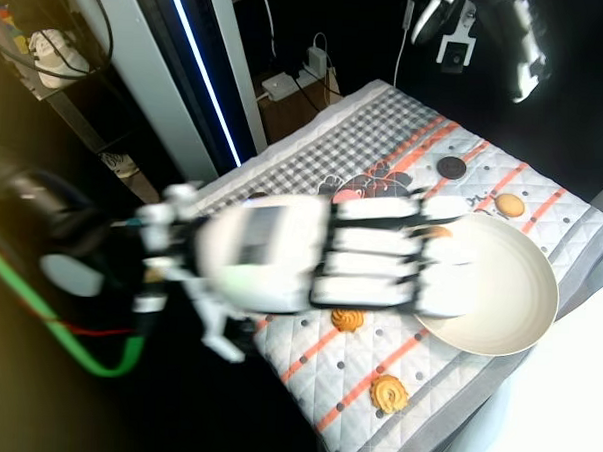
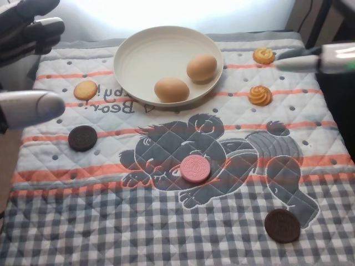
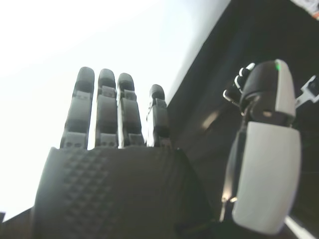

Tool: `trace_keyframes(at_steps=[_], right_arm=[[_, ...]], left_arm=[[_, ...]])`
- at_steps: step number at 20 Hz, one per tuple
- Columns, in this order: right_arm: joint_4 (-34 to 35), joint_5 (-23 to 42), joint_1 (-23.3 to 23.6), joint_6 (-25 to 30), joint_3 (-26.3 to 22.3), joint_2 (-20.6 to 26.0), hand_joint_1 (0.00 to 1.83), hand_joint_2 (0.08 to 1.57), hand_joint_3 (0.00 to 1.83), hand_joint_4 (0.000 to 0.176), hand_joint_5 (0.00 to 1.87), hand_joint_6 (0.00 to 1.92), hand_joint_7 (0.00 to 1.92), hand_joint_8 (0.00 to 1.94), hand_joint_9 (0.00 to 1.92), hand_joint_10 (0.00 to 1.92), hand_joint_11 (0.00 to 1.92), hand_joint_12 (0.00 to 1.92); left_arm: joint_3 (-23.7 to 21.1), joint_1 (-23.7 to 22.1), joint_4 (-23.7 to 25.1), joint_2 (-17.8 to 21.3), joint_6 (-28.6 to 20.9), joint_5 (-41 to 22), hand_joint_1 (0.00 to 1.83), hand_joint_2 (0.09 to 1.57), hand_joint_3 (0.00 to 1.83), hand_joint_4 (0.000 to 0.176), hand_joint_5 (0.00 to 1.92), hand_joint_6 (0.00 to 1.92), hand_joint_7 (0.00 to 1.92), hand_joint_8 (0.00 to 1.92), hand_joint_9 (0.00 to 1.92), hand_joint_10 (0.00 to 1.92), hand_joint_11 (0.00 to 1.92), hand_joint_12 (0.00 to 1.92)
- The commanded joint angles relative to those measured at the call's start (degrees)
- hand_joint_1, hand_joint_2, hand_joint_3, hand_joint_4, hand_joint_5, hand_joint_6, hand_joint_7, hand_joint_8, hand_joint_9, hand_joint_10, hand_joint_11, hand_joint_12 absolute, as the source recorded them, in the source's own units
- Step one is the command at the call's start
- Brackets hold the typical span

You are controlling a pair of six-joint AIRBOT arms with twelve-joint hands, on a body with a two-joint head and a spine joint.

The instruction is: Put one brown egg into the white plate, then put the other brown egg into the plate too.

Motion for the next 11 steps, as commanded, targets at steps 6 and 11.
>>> trace_keyframes(at_steps=[6,11], right_arm=[[5.72,26.7,-6.66,0.06,-7.52,3.83,0.54,1.02,0.0,0.045,0.29,0.0,0.38,0.0,0.32,0.0,0.1,0.37],[3.99,36.0,-7.43,0.06,-10.59,5.9,0.39,1.16,0.01,0.0,0.1,0.0,0.31,0.0,0.34,0.0,0.16,0.38]], left_arm=[[1.61,4.7,-3.45,-0.79,-12.93,-23.55,0.51,0.97,0.03,0.077,0.1,0.03,0.23,0.0,0.25,0.0,0.0,1.01],[5.81,4.93,-2.05,-4.7,-27.28,-29.59,0.22,1.1,0.0,0.029,0.02,0.0,0.1,0.0,0.25,0.01,0.0,0.93]])
